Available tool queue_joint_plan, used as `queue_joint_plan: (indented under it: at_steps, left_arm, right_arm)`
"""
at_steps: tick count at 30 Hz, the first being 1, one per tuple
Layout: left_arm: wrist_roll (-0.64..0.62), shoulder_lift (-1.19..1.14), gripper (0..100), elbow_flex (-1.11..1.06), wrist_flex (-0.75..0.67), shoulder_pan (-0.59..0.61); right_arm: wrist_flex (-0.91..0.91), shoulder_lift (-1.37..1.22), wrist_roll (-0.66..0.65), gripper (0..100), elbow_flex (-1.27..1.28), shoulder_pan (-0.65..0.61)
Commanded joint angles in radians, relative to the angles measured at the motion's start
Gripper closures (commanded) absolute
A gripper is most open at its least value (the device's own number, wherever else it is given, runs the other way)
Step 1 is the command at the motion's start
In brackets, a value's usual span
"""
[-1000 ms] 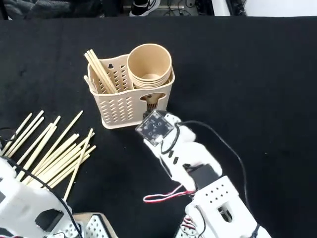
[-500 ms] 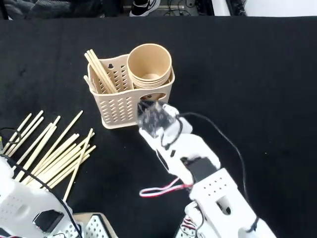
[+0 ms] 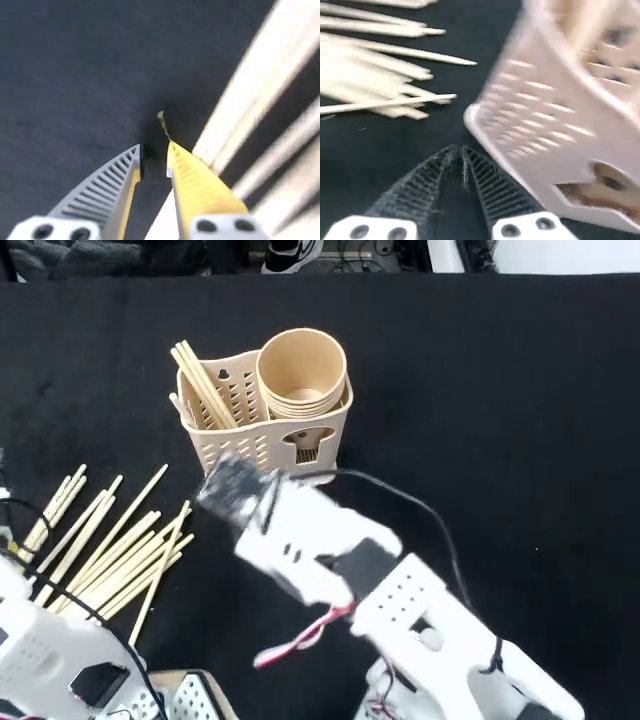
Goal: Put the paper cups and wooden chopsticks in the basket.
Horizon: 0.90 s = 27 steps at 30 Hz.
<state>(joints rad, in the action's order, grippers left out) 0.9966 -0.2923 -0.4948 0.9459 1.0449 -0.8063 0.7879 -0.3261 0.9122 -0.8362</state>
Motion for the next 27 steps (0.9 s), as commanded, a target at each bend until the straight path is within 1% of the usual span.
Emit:
queue_joint_plan:
  at_steps: [1, 3, 5, 8, 12, 15, 17, 18, 21, 27]
  left_arm:
    - [0.048, -0.023, 88, 0.005, 0.276, -0.035]
    - [0.048, 0.012, 88, 0.039, 0.351, -0.030]
    - [0.046, 0.052, 88, 0.070, 0.388, -0.013]
    - [0.044, 0.103, 88, 0.108, 0.385, 0.038]
    - [0.035, 0.124, 88, 0.199, 0.387, 0.090]
    - [-0.080, 0.124, 88, 0.286, 0.374, 0.113]
    - [-0.155, 0.124, 88, 0.335, 0.331, 0.128]
    - [-0.187, 0.124, 88, 0.357, 0.310, 0.136]
    - [-0.239, 0.124, 88, 0.397, 0.281, 0.140]
    - [-0.241, 0.124, 88, 0.430, 0.278, 0.124]
  right_arm:
    - [-0.074, -0.019, 0.012, 97.7, -0.117, -0.120]
    - [-0.071, -0.076, 0.012, 94.3, -0.148, -0.158]
    - [-0.071, -0.162, 0.037, 91.8, -0.180, -0.189]
    - [-0.051, -0.329, 0.097, 91.3, -0.234, -0.235]
    - [0.069, -0.561, 0.101, 91.3, -0.325, -0.298]
    - [0.114, -0.733, 0.104, 91.2, -0.429, -0.331]
    - [0.110, -0.839, 0.107, 91.0, -0.516, -0.331]
    - [0.110, -0.883, 0.129, 89.8, -0.555, -0.328]
    - [0.109, -1.000, 0.273, 84.5, -0.654, -0.327]
    - [0.074, -1.129, 0.594, 78.0, -0.800, -0.250]
